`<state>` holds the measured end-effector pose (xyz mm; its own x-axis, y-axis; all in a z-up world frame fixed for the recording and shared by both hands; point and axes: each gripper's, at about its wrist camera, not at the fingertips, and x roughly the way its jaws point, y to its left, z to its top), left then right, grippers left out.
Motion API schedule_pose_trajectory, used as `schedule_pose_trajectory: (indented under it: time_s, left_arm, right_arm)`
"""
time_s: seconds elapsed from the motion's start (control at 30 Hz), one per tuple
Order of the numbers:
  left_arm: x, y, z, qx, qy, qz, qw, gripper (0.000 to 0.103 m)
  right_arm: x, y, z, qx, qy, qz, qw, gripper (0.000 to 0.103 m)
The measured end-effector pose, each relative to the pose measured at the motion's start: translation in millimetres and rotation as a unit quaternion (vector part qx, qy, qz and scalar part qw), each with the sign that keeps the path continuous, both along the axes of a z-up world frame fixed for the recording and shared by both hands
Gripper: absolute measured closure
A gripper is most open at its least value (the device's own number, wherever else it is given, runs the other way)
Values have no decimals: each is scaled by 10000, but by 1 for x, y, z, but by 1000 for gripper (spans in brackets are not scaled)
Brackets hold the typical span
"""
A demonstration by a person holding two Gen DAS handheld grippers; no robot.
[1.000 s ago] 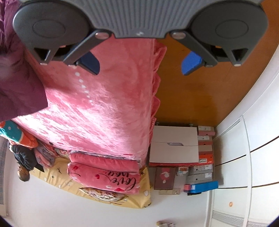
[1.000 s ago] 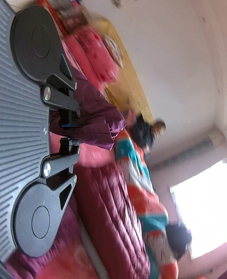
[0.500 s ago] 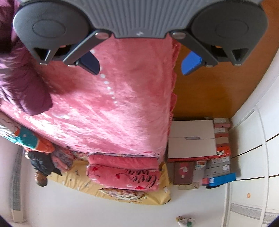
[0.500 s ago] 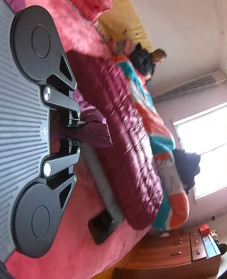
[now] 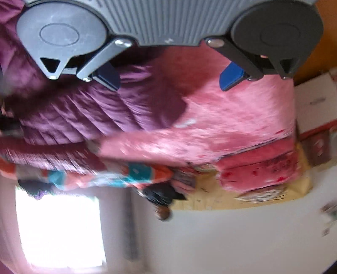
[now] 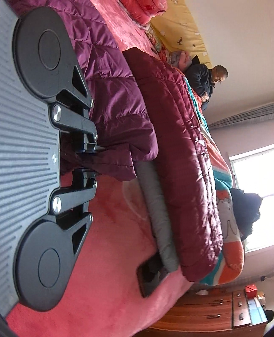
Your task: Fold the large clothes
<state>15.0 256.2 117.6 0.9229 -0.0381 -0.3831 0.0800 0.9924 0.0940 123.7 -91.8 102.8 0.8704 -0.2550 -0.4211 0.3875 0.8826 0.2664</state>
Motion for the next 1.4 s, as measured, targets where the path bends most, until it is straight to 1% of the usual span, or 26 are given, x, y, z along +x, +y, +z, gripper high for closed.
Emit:
schedule_pose_trajectory:
  time_s: [0.03, 0.1, 0.17, 0.2, 0.23, 0.3, 0.37, 0.4, 0.47, 0.53, 0.57, 0.63, 0.67, 0.77, 0.83, 0.9, 1.07, 1.17, 1.2, 1.23, 1.27, 1.4]
  left_arm:
    - [7, -7, -2, 116, 126, -54, 9998, 3]
    - [25, -22, -9, 387, 528, -227, 9976, 4]
    - [39, -37, -20, 692, 759, -215, 9945, 5]
    - [44, -43, -25, 798, 825, -214, 9932, 8]
    - [48, -47, -29, 841, 842, -182, 9927, 9]
    - [58, -49, -32, 852, 904, -23, 9923, 9]
    - [67, -51, -37, 846, 914, 177, 9921, 10]
    - [65, -46, -35, 849, 877, 283, 9921, 10]
    - [70, -42, -31, 810, 695, 463, 9932, 10]
    - [77, -41, -25, 811, 530, 565, 9937, 10]
    - [83, -41, -24, 839, 503, 573, 9935, 9]
    - [96, -43, -28, 1022, 557, 559, 9916, 6]
    - [101, -41, -32, 1048, 654, 606, 9905, 5]
    - [105, -31, -44, 841, 1025, 741, 9884, 4]
    - [100, -30, -45, 821, 1086, 802, 9874, 5]
    - [88, -33, -37, 811, 963, 780, 9890, 7]
    - [57, -46, -10, 772, 743, 538, 9928, 7]
    - [40, -57, 9, 651, 396, 188, 9969, 7]
    - [38, -60, 14, 598, 292, 91, 9977, 7]
    - [40, -61, 17, 546, 222, 41, 9983, 7]
    - [46, -62, 19, 460, 170, 25, 9988, 7]
    - [81, -57, 14, -55, 5, 244, 9997, 7]
  right_arm:
    - [-3, 1, -3, 38, -22, 17, 10000, 85]
    - [-2, -4, -8, 172, -54, 51, 9998, 82]
    - [-5, -11, -14, 413, -123, 20, 9991, 77]
    - [-10, -12, -16, 513, -157, 3, 9986, 66]
    - [-11, -17, -17, 644, -208, -8, 9977, 61]
    - [-10, -21, -19, 756, -271, 29, 9968, 60]
    - [-9, -20, -18, 707, -302, 46, 9970, 59]
    - [-9, -19, -18, 670, -327, 63, 9972, 58]
    - [-8, -19, -17, 662, -390, 112, 9970, 53]
    - [-7, -19, -18, 659, -415, 158, 9968, 47]
    - [-5, -18, -18, 636, -395, 191, 9970, 46]
    - [0, -17, -18, 565, -334, 248, 9975, 44]
    - [2, -16, -17, 533, -314, 258, 9978, 43]
    - [1, -14, -21, 454, -276, 334, 9980, 34]
    - [2, -14, -20, 436, -274, 380, 9980, 29]
    - [2, -15, -20, 445, -287, 390, 9978, 28]
    - [0, -18, -21, 489, -333, 390, 9975, 26]
    - [-2, -19, -22, 512, -399, 351, 9973, 18]
    - [-4, -19, -22, 517, -454, 308, 9972, 12]
    - [-8, -20, -22, 529, -548, 244, 9968, 5]
    - [-13, -22, -21, 580, -704, 184, 9957, 2]
    - [-29, -33, -22, 921, -1166, -103, 9888, 0]
